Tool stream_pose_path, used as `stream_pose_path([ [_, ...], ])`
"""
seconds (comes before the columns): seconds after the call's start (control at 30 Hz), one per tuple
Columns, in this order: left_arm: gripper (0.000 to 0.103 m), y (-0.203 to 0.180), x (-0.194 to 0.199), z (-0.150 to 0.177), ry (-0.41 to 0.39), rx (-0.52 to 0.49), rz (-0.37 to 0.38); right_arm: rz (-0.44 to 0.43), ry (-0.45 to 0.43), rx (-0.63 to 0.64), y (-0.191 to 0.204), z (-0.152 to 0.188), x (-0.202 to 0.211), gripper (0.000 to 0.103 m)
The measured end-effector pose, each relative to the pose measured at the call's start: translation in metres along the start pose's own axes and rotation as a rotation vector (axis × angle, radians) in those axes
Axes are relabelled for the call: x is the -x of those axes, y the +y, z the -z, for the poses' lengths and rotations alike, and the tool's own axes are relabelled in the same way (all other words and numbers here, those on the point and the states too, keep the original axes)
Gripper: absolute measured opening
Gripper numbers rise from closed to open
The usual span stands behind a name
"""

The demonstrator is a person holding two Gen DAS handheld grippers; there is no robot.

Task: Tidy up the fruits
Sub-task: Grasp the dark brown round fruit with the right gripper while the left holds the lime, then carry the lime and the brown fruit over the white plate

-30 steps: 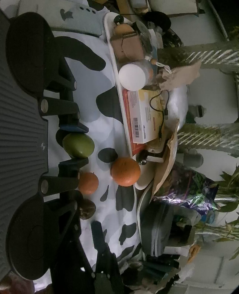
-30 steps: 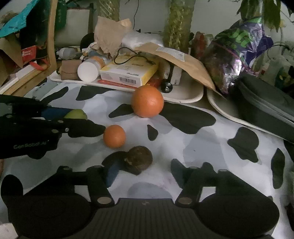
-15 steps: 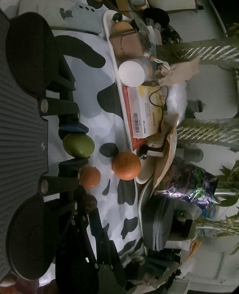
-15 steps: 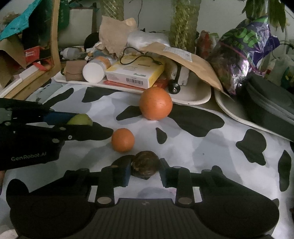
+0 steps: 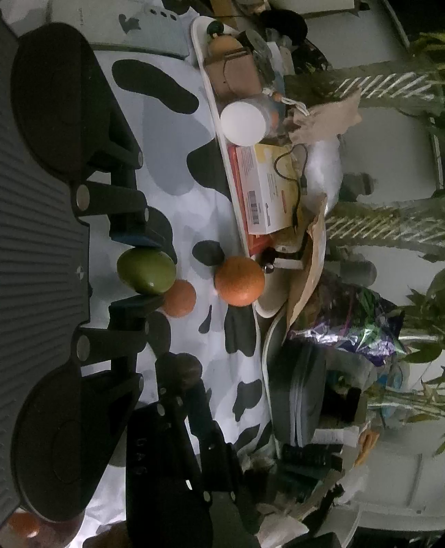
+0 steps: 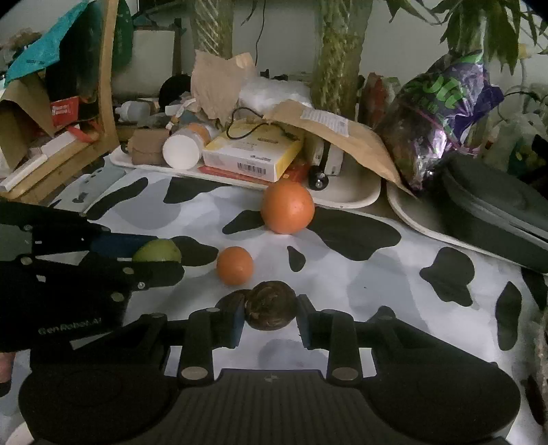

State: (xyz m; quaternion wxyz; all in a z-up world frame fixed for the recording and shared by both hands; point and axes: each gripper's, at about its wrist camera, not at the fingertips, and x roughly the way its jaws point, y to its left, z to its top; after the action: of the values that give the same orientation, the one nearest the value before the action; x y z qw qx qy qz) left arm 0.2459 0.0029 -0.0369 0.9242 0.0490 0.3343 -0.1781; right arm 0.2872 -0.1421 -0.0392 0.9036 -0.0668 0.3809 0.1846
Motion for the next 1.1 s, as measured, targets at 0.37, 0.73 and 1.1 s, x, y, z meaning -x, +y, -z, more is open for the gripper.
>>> stream_pose_path([
  [0.37,0.028,-0.015,0.021,0.008,-0.009,-0.013,0.026,-0.004,-0.019,-0.018,-0.001,0.010,0.031,0.033],
  [0.73,0.028,-0.024,0.047,0.017,-0.024,0.016,0.051,0.000,-0.031,-0.048,0.001,0.026,0.063,0.033],
  [1.1,0.028,-0.034,0.072,0.031,-0.026,0.026,0.067,-0.007,-0.038,-0.071,0.010,0.044,0.095,0.033],
])
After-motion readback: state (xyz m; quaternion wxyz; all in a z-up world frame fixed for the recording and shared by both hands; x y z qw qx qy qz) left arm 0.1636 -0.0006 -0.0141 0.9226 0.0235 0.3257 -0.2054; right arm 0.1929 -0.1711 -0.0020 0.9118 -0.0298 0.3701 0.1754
